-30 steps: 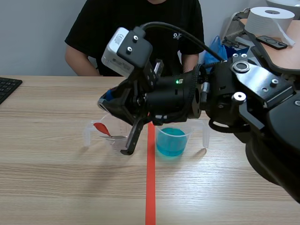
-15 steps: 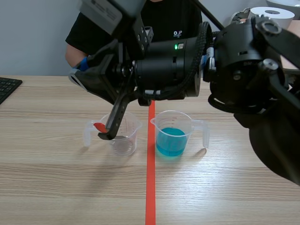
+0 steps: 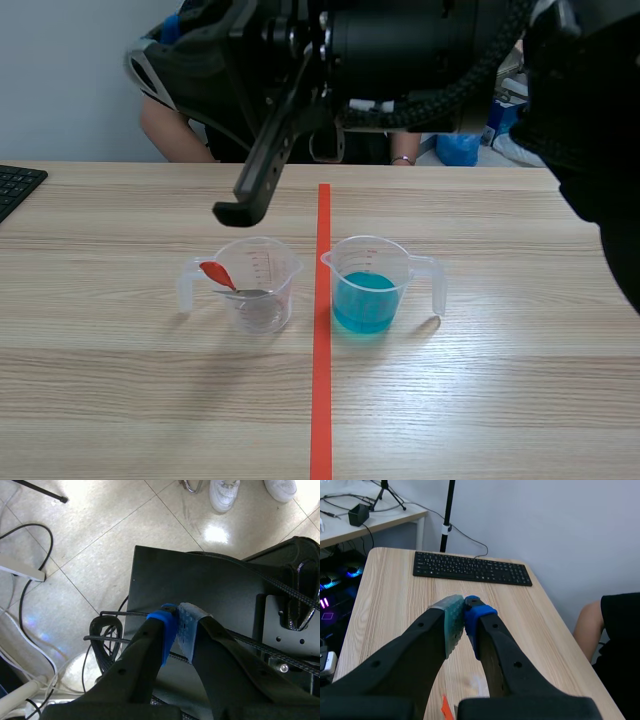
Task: Do the redox reaction experiment.
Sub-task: 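Lift the metal plate out of the left beaker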
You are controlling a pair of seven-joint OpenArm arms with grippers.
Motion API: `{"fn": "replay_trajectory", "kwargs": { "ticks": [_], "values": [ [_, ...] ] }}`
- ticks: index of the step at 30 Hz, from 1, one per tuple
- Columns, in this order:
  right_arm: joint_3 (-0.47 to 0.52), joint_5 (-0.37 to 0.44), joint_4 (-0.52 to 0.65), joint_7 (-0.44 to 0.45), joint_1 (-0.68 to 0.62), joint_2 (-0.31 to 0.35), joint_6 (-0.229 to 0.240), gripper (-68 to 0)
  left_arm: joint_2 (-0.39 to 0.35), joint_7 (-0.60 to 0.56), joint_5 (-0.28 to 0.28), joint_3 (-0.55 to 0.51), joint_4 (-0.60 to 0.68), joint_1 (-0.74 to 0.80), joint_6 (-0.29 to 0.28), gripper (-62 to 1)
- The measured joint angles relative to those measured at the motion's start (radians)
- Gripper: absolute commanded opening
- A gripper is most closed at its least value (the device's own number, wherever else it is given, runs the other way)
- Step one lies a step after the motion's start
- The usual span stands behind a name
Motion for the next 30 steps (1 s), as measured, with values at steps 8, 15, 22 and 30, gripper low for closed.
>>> {"fn": "replay_trajectory", "kwargs": {
  "ticks": [8,15,22,30],
  "values": [
    [0.0,0.008,0.0,-0.026,0.0,0.0,0.001,-66.9,0.0,0.0,0.0,0.0,0.0,0.0,0.0,-58.2],
    [0.0,0.062,0.0,-0.111,-0.003,0.05,-0.077,-66.9,0.0,0.0,0.0,0.0,0.0,0.0,0.0,-58.2],
    [0.001,0.056,-0.002,-0.32,-0.006,0.084,-0.14,-66.9,0.0,0.0,0.0,0.0,0.0,0.0,0.0,-58.2],
    [0.001,0.055,-0.002,-0.468,-0.006,0.083,-0.14,-66.9,0.0,0.0,0.0,0.0,0.0,0.0,0.0,-58.2]
  ]
}}
